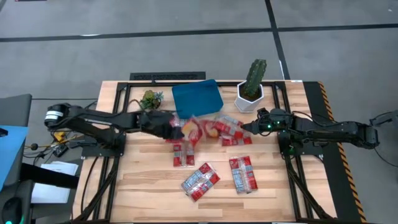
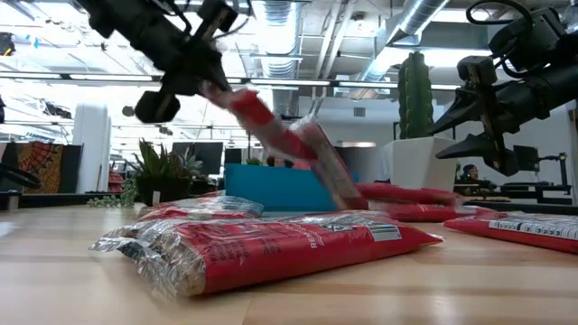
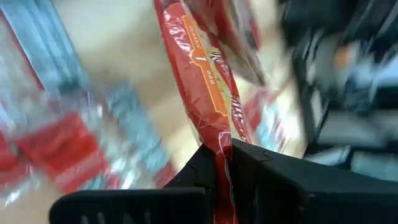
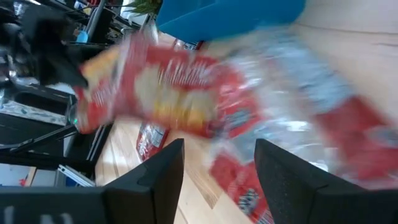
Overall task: Sort popcorn bags into baskets
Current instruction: Put the popcorn bag into the blue bin
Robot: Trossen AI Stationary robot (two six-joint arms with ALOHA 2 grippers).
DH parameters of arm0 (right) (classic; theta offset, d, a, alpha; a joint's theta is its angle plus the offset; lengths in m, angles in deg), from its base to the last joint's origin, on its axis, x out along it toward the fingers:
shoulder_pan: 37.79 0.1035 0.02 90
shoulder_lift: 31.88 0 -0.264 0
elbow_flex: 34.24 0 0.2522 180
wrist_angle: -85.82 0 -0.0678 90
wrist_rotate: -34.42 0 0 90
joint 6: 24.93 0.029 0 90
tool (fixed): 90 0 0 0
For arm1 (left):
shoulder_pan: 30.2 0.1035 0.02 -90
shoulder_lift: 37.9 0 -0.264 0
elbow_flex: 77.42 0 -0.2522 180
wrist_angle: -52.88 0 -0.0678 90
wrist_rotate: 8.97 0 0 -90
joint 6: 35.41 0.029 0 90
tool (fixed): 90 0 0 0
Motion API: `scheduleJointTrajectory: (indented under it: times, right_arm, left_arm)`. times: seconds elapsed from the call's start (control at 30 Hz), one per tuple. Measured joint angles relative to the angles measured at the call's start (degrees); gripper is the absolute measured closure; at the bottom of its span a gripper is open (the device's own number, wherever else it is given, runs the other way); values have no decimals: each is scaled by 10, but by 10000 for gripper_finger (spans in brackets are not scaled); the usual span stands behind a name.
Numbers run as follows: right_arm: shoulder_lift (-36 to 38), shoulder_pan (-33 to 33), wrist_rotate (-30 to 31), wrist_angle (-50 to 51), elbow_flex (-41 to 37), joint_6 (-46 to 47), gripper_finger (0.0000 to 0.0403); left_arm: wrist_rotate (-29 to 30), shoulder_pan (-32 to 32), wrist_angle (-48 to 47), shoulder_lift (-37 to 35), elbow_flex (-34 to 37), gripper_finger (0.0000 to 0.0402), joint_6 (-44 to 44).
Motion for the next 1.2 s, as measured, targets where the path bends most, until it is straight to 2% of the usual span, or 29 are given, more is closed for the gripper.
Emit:
scheduleJointTrajectory:
  times: [0.13,0.27,0.43,0.57,0.73,0.87,1.03,1.2]
  right_arm:
    - [0,0,0,0,0,0,188]
    - [0,0,2,0,0,0,189]
    - [0,0,25,0,0,0,187]
    - [0,-1,31,1,0,-2,188]
    - [0,-1,31,3,0,-2,194]
    - [0,-1,31,3,0,-2,199]
    - [-1,-1,35,4,0,-1,203]
    - [-1,-1,42,4,0,0,208]
  left_arm:
    - [110,1,6,-37,-1,398,-20]
    - [209,17,20,-43,-1,398,-26]
    - [258,51,39,-27,-1,399,-28]
    - [291,73,94,2,-1,399,-38]
    - [291,94,185,70,-4,399,-54]
    - [282,98,182,132,-36,399,-73]
    - [271,108,177,207,-98,399,-54]
    - [235,138,124,265,-164,399,-48]
